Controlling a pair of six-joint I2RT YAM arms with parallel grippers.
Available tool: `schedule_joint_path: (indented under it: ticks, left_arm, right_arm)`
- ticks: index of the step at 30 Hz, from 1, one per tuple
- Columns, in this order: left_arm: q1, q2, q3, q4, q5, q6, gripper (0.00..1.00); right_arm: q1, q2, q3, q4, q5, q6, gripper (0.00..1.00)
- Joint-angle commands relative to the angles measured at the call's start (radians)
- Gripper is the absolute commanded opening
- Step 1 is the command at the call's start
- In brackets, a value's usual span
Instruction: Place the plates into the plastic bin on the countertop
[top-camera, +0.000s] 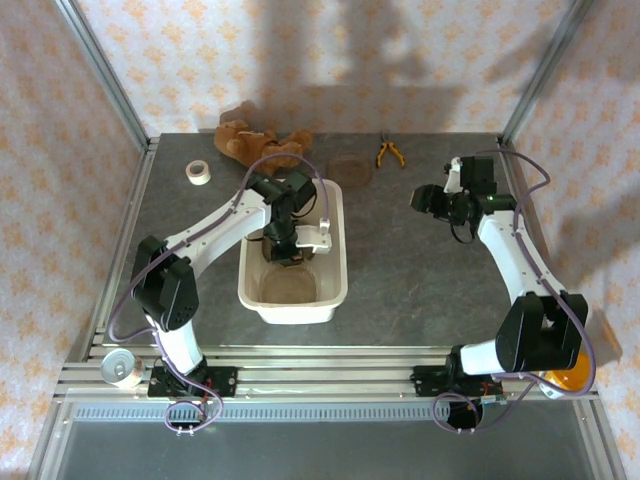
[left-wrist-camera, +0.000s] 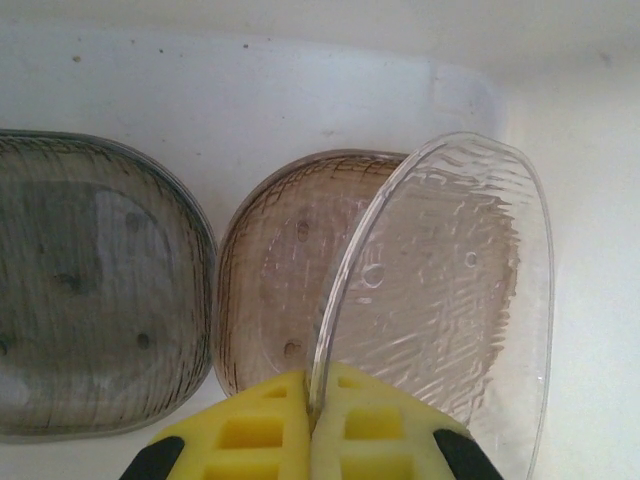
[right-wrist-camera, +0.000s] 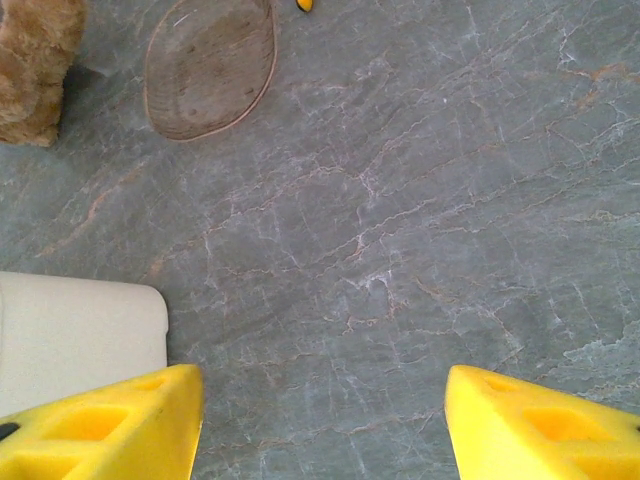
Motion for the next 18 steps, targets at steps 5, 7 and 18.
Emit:
schedule_joint_path:
  ticks: [5, 7, 18]
  left_arm:
    - [-0.023, 0.046, -0.032, -0.042, -0.037, 0.01, 0.0]
    - [-0.024, 0.052, -0.03, -0.04, -0.047, 0.006, 0.0]
    - [-0.023, 0.075, -0.052, -0.042, -0.055, -0.01, 0.0]
  right_arm:
    - [-0.005, 0.035, 0.008, 0.015, -0.005, -0.005, 0.65]
    - [-0.005, 0.048, 0.016, 0.016, -0.007, -0.007, 0.65]
    - [-0.007, 0.107, 0.053, 0.019, -0.014, -0.018, 0.65]
